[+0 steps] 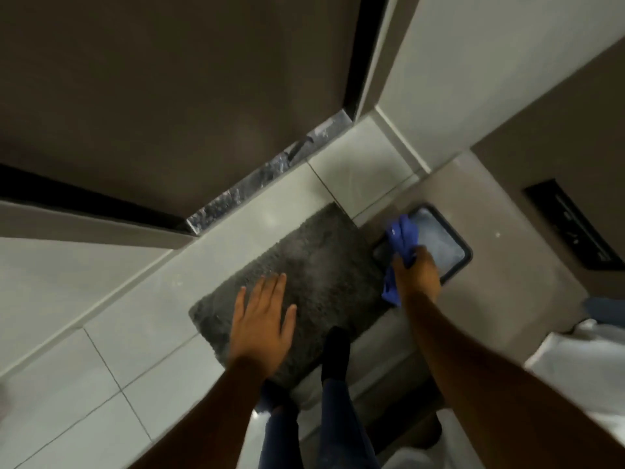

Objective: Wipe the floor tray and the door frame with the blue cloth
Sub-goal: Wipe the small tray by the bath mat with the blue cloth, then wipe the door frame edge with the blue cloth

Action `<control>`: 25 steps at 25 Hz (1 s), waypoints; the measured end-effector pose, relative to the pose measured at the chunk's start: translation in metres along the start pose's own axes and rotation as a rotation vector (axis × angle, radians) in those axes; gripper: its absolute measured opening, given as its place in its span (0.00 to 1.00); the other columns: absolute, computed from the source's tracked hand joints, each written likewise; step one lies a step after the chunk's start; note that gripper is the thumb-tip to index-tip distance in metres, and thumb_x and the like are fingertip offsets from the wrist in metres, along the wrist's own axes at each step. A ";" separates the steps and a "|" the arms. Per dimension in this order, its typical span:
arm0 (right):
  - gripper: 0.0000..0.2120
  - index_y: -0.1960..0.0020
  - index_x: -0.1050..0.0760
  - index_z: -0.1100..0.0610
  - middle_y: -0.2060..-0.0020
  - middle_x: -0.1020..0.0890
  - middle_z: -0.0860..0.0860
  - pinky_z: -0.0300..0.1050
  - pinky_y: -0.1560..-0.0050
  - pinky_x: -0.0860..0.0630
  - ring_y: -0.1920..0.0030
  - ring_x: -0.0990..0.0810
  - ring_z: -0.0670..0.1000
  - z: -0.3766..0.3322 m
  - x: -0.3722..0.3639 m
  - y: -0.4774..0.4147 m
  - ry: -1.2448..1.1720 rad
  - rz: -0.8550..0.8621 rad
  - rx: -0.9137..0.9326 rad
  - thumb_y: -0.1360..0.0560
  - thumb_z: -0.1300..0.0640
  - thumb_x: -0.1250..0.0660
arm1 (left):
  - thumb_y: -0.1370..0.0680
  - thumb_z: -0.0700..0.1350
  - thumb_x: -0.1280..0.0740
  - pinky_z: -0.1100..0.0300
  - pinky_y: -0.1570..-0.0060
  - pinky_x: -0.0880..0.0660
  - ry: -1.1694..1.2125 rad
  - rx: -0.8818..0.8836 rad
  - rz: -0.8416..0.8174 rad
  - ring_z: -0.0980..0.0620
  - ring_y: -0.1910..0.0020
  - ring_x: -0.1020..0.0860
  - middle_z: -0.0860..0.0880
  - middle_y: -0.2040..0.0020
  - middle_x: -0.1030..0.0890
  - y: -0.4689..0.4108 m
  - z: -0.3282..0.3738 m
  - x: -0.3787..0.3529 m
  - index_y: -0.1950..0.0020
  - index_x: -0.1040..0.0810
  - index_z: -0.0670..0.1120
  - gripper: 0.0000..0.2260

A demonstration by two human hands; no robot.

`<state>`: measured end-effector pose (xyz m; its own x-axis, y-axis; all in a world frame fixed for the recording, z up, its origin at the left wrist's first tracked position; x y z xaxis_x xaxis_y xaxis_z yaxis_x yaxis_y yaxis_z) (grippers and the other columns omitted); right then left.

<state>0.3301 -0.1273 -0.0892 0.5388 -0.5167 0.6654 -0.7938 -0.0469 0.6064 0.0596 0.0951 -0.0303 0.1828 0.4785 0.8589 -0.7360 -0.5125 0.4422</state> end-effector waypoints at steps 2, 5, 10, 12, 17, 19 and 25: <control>0.15 0.30 0.25 0.55 0.37 0.19 0.58 0.63 0.29 0.24 0.36 0.19 0.61 -0.053 -0.003 0.050 -0.018 -0.046 0.105 0.15 0.52 0.34 | 0.16 0.66 0.61 0.46 0.15 0.62 -0.020 0.007 0.012 0.49 0.12 0.51 0.49 0.11 0.45 0.000 -0.005 0.049 0.11 0.51 0.52 0.35; 0.06 0.40 0.22 0.53 0.44 0.18 0.52 0.54 0.36 0.20 0.44 0.17 0.53 -0.158 -0.002 0.128 -0.017 -0.021 0.334 0.15 0.53 0.34 | 0.16 0.69 0.63 0.49 0.17 0.69 0.024 0.052 0.130 0.55 0.14 0.64 0.56 0.12 0.58 0.004 -0.015 0.147 0.12 0.58 0.57 0.34; 0.05 0.53 0.19 0.51 0.59 0.18 0.44 0.30 0.54 0.27 0.55 0.16 0.45 -0.332 0.008 0.262 -0.122 -0.037 0.710 0.21 0.60 0.25 | 0.13 0.60 0.51 0.48 0.14 0.62 -0.053 0.158 0.499 0.51 0.12 0.56 0.52 0.10 0.49 0.053 -0.059 0.328 0.11 0.48 0.52 0.31; 0.09 0.51 0.14 0.54 0.54 0.15 0.50 0.40 0.53 0.23 0.52 0.16 0.49 -0.388 0.016 0.320 -0.158 0.056 0.863 0.28 0.62 0.19 | 0.15 0.55 0.43 0.43 0.17 0.48 -0.070 0.155 0.730 0.46 0.14 0.41 0.50 0.12 0.39 0.099 -0.084 0.395 0.14 0.36 0.48 0.29; 0.19 0.51 0.17 0.44 0.56 0.18 0.42 0.41 0.56 0.24 0.59 0.17 0.47 -0.501 0.037 0.473 -0.437 0.081 1.166 0.32 0.64 0.18 | 0.17 0.48 0.39 0.45 0.15 0.50 -0.076 0.032 1.155 0.49 0.13 0.41 0.53 0.11 0.43 0.209 -0.124 0.535 0.15 0.35 0.53 0.29; 0.22 0.49 0.19 0.42 0.56 0.18 0.42 0.41 0.56 0.23 0.58 0.18 0.47 -0.541 0.051 0.537 -0.544 0.084 1.304 0.32 0.65 0.19 | 0.17 0.48 0.39 0.46 0.14 0.54 -0.112 0.022 1.344 0.49 0.12 0.44 0.52 0.11 0.43 0.251 -0.138 0.603 0.14 0.37 0.54 0.29; 0.07 0.57 0.17 0.61 0.55 0.20 0.52 0.28 0.44 0.30 0.54 0.22 0.56 -0.643 0.096 0.708 -0.783 0.260 1.752 0.33 0.67 0.23 | 0.15 0.48 0.43 0.45 0.15 0.54 0.004 0.223 1.775 0.47 0.12 0.43 0.45 0.12 0.40 0.360 -0.209 0.798 0.14 0.36 0.50 0.27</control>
<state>0.0014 0.3394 0.6843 0.5476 -0.8358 0.0400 -0.4450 -0.3313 -0.8320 -0.1955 0.4416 0.7605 -0.6527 -0.6970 0.2969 0.0633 -0.4407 -0.8954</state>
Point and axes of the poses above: each hand's wrist, its own y-axis away from the middle knuckle, its own x-axis out of the back of the hand, z = x × y, the point moved 8 cm from there along -y, towards the middle knuckle
